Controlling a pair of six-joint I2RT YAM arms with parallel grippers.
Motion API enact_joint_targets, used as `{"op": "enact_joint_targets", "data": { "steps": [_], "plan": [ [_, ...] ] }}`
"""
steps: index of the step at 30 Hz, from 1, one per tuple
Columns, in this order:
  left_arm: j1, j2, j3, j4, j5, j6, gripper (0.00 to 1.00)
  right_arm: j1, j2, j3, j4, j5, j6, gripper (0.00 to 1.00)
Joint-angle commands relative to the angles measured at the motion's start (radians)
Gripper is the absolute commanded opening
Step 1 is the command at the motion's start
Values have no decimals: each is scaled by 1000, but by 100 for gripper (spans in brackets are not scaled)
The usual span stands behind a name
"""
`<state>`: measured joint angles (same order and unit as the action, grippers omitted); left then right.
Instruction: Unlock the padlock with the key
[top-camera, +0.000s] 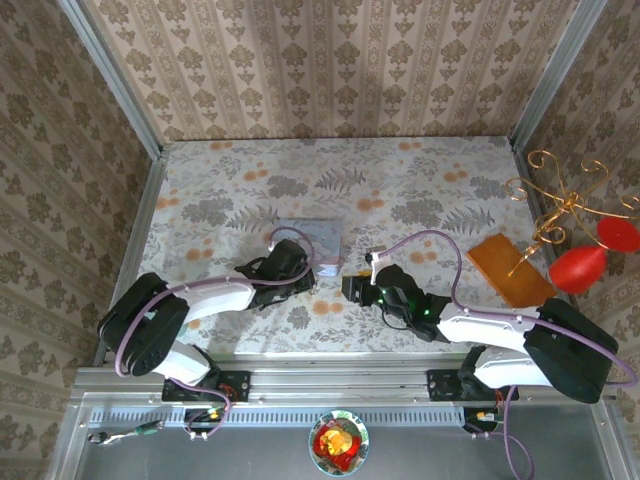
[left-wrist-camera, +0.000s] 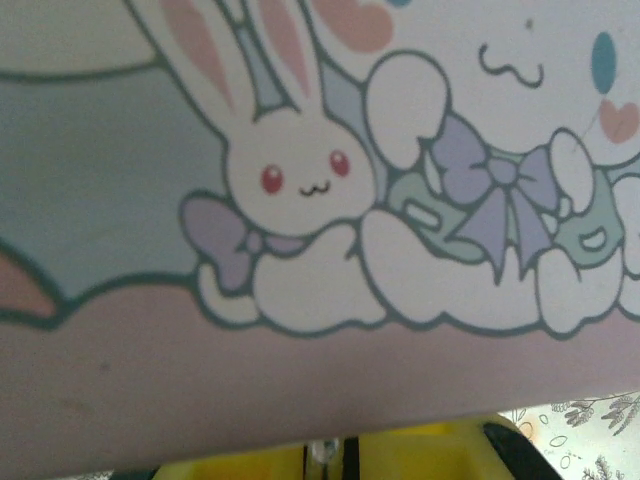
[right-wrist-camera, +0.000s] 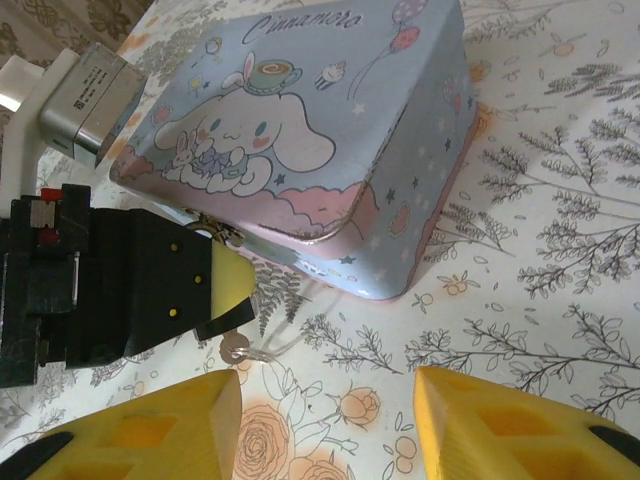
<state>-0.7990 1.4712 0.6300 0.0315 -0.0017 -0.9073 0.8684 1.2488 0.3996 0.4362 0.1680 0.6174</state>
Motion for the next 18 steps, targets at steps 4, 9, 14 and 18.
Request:
{"op": "enact_joint_targets", "data": {
  "steps": [4,9,14,18],
  "plan": [
    [-6,-19,36,-21,-35,42,22,-4,20,19,-6,-51,43,50],
    [-6,-58,31,-41,-43,56,32,-6,35,31,2,-86,70,50],
    [10,-163,21,-131,-82,105,40,-6,74,59,22,-140,97,51],
    [53,-305,-3,-212,-115,184,48,-5,133,96,37,-187,116,51]
  ]
}}
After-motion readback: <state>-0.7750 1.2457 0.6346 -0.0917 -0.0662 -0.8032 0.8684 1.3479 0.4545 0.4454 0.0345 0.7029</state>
